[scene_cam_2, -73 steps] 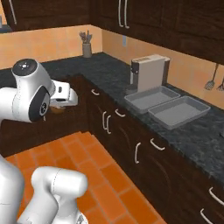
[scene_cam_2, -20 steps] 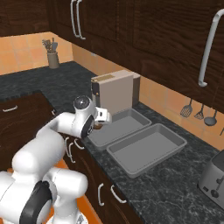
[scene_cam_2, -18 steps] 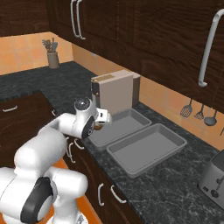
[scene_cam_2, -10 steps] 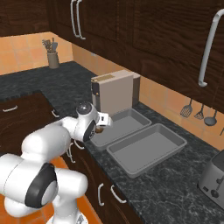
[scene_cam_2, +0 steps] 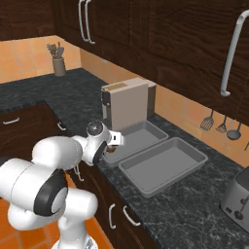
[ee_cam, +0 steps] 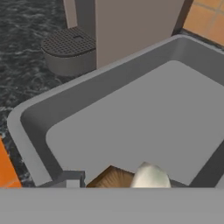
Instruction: Place one mushroom and one chicken drumstick in each tupperware on the nearby counter, to pack two identical lunches.
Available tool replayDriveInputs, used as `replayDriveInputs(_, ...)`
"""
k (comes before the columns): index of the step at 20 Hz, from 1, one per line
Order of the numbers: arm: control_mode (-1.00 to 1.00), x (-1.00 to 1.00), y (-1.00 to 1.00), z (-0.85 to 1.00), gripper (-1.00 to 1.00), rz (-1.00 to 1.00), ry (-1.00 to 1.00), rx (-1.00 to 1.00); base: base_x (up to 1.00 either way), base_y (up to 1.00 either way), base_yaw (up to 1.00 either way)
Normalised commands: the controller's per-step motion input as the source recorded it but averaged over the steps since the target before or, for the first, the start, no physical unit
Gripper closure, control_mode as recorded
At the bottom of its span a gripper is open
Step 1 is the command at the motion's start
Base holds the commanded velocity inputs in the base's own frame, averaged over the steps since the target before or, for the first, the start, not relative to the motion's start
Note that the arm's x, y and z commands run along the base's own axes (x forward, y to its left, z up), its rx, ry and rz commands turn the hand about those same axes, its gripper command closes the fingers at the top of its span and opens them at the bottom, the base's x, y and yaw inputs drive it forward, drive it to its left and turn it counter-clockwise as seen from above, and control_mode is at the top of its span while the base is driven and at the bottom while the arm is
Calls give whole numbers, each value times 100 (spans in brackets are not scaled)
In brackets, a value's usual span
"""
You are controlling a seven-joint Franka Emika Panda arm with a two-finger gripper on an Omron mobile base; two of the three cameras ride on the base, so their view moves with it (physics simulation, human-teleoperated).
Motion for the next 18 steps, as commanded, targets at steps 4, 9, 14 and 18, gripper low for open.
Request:
replayDriveInputs(4, -100, 16, 0, -18, 100, 0, 0, 0, 0, 0, 0)
replayDriveInputs(9, -100, 23, 0, -18, 100, 0, 0, 0, 0, 0, 0)
replayDriveInputs(14, -100, 27, 0, -18, -100, 0, 0, 0, 0, 0, 0)
replayDriveInputs(18, -100, 19, -1, -7, -100, 0, 0, 0, 0, 0, 0)
